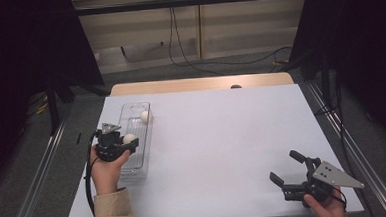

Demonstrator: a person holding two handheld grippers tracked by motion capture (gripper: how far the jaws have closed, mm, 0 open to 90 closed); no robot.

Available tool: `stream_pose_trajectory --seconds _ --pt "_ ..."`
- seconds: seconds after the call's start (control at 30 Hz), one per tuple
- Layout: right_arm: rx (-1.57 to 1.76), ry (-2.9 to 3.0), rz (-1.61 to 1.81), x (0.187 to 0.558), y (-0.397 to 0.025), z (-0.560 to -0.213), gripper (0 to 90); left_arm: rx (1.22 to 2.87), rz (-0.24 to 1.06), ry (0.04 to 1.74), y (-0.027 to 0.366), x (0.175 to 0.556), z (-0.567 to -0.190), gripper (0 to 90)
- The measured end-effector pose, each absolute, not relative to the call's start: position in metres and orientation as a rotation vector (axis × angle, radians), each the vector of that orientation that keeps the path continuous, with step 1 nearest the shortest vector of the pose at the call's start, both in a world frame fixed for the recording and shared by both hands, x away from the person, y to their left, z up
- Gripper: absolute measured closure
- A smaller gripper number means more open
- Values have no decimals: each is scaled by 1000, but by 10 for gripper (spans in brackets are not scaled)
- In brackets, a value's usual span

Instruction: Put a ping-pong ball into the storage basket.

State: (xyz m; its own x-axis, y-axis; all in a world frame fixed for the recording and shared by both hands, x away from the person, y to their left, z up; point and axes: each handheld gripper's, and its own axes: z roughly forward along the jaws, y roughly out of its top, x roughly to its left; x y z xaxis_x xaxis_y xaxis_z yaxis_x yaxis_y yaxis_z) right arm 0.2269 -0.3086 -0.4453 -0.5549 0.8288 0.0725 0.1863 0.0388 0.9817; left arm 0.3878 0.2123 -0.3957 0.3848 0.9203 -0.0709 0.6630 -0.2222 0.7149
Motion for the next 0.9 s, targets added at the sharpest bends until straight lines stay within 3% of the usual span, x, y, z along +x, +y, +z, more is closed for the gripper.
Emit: stream_pose_trajectory --seconds 0.27,0.4,0.9 --pt "1024 1784 1558 228 -307 -445 15 1967 489 1352 213 387 -395 508" --pt "1025 1782 1559 228 -307 -445 15 1955 492 1349 212 386 -394 437" --pt "1025 1781 1558 228 -308 -445 15 1913 511 1326 211 384 -389 320"
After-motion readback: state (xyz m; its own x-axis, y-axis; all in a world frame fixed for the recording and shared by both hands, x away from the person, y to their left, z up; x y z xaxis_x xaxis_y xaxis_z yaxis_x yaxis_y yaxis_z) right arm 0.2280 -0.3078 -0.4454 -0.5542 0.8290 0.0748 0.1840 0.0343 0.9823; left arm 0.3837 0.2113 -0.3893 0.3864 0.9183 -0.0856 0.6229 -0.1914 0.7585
